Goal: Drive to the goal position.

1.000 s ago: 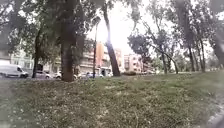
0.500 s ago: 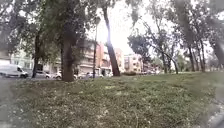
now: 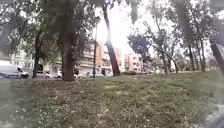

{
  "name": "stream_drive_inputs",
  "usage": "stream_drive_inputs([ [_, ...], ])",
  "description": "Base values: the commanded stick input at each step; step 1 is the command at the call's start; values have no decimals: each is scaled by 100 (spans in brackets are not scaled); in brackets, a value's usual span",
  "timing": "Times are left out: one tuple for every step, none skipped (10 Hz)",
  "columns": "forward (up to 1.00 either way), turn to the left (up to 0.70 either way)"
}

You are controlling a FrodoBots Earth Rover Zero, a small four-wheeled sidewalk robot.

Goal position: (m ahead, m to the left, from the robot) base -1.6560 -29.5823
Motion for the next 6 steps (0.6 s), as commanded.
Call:
stream_drive_inputs([
  [-70, 0],
  [-70, 0],
  [-70, 0],
  [-70, 0],
  [-64, 0],
  [-42, 0],
])
